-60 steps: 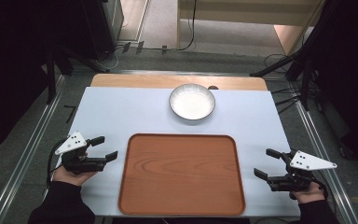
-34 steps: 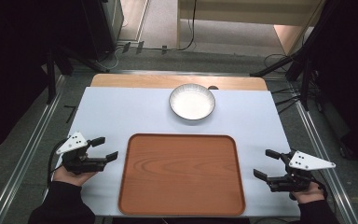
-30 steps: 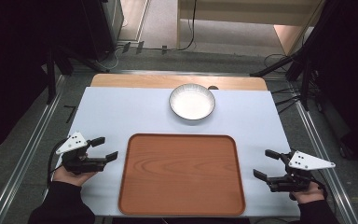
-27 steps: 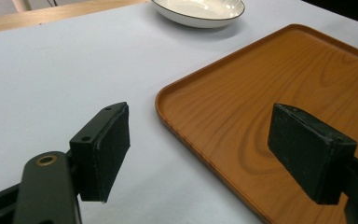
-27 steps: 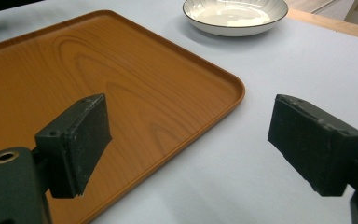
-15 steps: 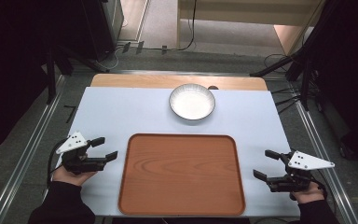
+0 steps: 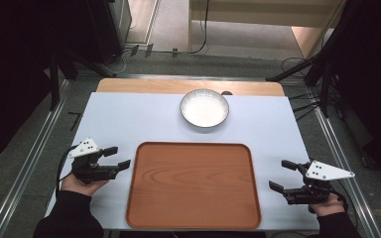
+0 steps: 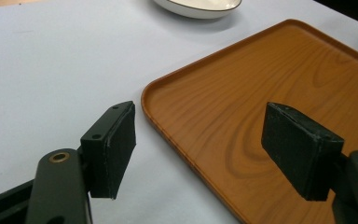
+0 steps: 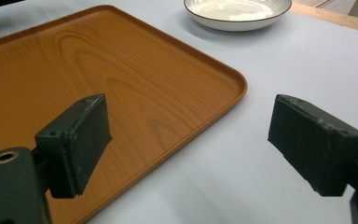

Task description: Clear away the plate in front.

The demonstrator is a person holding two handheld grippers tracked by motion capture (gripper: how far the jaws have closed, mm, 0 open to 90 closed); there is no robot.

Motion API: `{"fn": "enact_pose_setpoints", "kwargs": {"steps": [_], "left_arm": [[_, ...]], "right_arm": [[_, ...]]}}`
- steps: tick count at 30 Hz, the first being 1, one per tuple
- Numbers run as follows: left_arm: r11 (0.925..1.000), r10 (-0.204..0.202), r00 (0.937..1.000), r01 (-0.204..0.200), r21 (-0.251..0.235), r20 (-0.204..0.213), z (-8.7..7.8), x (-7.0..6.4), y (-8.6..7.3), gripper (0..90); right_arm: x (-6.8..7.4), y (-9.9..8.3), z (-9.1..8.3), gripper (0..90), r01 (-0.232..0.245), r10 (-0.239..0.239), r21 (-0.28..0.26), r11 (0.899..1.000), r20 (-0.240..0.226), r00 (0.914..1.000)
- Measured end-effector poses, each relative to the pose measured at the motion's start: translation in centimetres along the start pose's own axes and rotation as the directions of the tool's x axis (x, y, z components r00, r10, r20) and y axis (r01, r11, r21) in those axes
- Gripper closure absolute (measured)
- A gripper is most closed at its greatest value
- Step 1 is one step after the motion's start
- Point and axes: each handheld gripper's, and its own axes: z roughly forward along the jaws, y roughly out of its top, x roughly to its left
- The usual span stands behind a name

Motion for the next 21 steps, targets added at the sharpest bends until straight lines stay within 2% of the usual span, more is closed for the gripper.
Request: {"fn": "enact_pose_setpoints", "kwargs": {"steps": [4, 9, 12, 16, 21], "left_arm": [[0.9995, -0.025, 0.9997, 0.025, 0.021, -0.001, 0.6, 0.3, 0.2, 27.1], [0.999, -0.022, 0.9998, 0.022, 0.038, 0.003, 1.4, 0.2, 0.6, 27.2], [0.999, -0.017, 0.9999, 0.016, 0.041, 0.001, 1.8, 0.0, 0.9, 27.2], [0.9996, -0.014, 0.9997, 0.013, 0.023, 0.022, 2.2, -0.2, 1.4, 27.5], [0.9992, -0.011, 0.9997, 0.01, 0.039, 0.02, 3.1, -0.2, 1.9, 27.5]], "right_arm": [[-0.1, 0.0, 0.0, 13.5, 0.0, 0.0, 0.0, 1.0, -0.001, 1.0], [0.0, 0.0, 0.1, 13.5, 0.001, -0.001, 0.011, 1.0, -0.003, 1.0], [0.0, -0.1, 0.1, 13.6, 0.0, 0.0, 0.016, 1.0, 0.0, 1.0], [0.0, 0.0, 0.1, 13.5, -0.002, 0.002, 0.015, 1.0, -0.001, 1.0], [0.0, 0.0, 0.2, 13.5, 0.004, -0.004, 0.019, 1.0, -0.004, 1.0]]}}
